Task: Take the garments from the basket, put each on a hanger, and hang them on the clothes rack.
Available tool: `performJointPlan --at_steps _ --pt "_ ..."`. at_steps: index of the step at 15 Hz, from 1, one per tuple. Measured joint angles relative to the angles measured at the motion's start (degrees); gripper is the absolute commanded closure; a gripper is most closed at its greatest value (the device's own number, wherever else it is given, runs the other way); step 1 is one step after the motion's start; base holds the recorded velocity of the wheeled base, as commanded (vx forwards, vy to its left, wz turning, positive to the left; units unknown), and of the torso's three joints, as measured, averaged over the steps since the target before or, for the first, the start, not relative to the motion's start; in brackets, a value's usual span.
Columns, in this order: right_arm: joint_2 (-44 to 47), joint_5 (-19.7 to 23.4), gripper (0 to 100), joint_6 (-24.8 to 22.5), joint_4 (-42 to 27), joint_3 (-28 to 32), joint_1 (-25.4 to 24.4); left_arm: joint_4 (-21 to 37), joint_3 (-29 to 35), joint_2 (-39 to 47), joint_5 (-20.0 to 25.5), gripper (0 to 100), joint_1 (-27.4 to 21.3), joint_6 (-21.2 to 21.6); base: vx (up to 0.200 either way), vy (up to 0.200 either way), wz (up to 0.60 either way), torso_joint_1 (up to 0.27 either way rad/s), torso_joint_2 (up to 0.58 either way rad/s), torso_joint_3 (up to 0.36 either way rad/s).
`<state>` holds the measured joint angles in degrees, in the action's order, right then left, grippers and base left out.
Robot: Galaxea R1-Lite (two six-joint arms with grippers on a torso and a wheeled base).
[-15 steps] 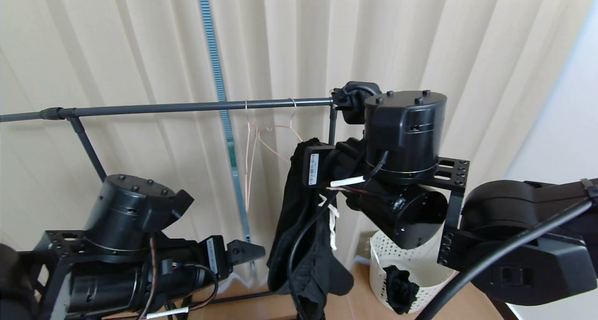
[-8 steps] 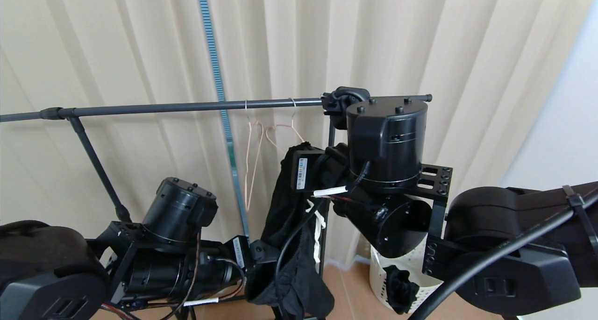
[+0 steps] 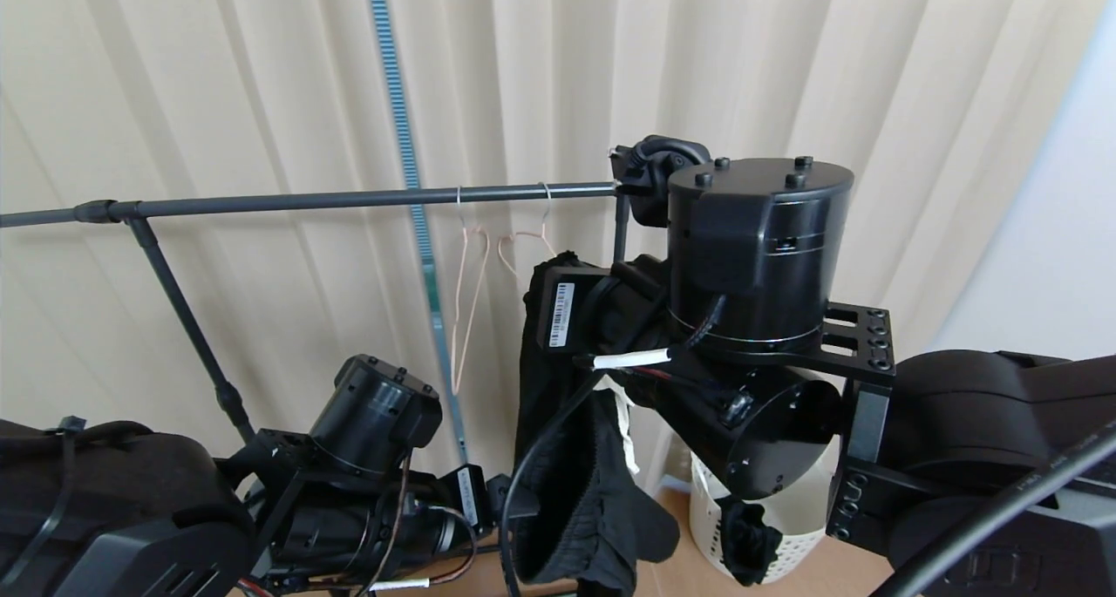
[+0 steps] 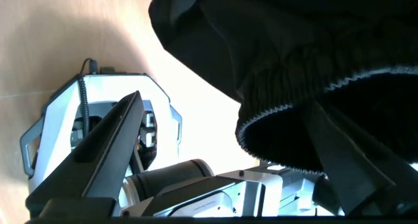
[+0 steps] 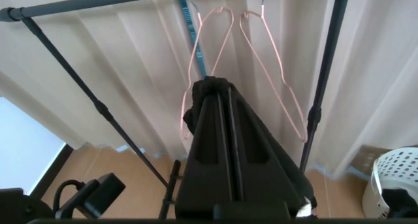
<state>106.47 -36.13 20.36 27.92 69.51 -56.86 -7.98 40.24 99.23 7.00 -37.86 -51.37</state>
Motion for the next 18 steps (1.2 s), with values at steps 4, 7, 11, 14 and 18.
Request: performJointPlan --at_steps 4,7,11,14,18 --pt "-0.2 -0.1 100 0.5 0.0 0.0 -0.1 0.0 -0.3 0.1 -0.2 0 -0.6 0.2 0.000 0.000 0.00 0.000 0.00 0.000" --pt "-1.3 -1.0 100 0.5 0.0 0.2 0.5 0.0 -1.0 0.2 -1.2 0 -1.1 0.3 0.000 0.000 0.00 0.000 0.00 0.000" --pt "-3.9 -1.3 100 0.1 -0.9 0.3 3.0 -0.1 -1.3 0.0 -3.3 100 -1.2 0.9 0.000 0.000 0.00 0.000 0.00 0.000" --pt "-4.8 -1.7 100 -3.9 -2.5 -0.9 4.3 0.1 -1.0 -2.4 -5.1 100 -1.1 5.3 0.000 0.000 0.00 0.000 0.00 0.000" --pt "-5.6 -2.8 100 -5.3 -9.4 -2.3 4.5 1.8 5.9 -8.0 -5.3 100 3.7 17.4 0.000 0.000 0.00 0.000 0.00 0.000"
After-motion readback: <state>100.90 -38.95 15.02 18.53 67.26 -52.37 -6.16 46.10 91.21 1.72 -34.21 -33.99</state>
